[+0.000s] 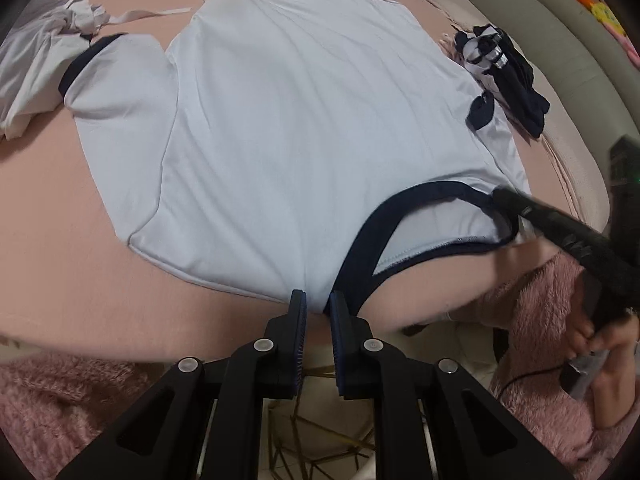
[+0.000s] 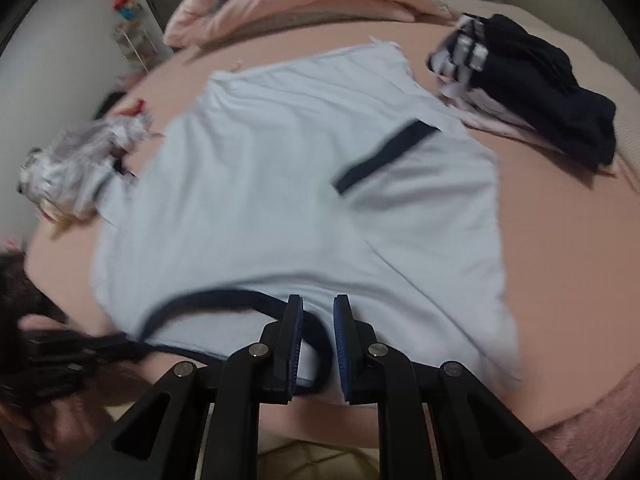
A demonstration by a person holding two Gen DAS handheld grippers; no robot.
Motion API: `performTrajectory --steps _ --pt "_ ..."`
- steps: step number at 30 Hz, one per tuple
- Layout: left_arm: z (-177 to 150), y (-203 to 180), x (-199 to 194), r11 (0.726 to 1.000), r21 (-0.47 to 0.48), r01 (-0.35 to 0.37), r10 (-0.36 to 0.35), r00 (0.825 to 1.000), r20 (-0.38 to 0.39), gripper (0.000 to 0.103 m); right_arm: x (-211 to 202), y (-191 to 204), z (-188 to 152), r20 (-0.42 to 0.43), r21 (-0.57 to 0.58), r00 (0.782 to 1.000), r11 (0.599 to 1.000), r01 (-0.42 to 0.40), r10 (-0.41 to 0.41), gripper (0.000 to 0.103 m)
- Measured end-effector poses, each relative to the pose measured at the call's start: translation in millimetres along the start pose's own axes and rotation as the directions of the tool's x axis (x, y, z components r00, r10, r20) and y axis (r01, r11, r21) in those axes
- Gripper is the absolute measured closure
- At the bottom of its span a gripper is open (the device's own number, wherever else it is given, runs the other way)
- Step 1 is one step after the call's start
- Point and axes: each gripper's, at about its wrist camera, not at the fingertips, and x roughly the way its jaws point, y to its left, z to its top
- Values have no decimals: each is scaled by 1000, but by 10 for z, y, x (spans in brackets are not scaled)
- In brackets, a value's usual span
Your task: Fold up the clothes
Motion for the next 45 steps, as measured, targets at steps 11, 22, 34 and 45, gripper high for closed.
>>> performTrajectory --steps 11,22,34,45 --pt "174 -102 152 997 39 -66 67 998 -12 93 100 44 -69 -14 -16 999 999 -50 50 88" --pt "289 815 -308 947 -319 -30 73 990 124 92 -178 623 292 5 -129 967 959 -253 256 87" --pt "259 873 -166 938 -324 127 -68 980 186 92 199 1037 -338 -168 -210 961 945 -252 219 87" --pt "256 1477 -409 860 -500 100 19 973 228 91 44 1472 114 -47 -303 970 922 -241 238 87"
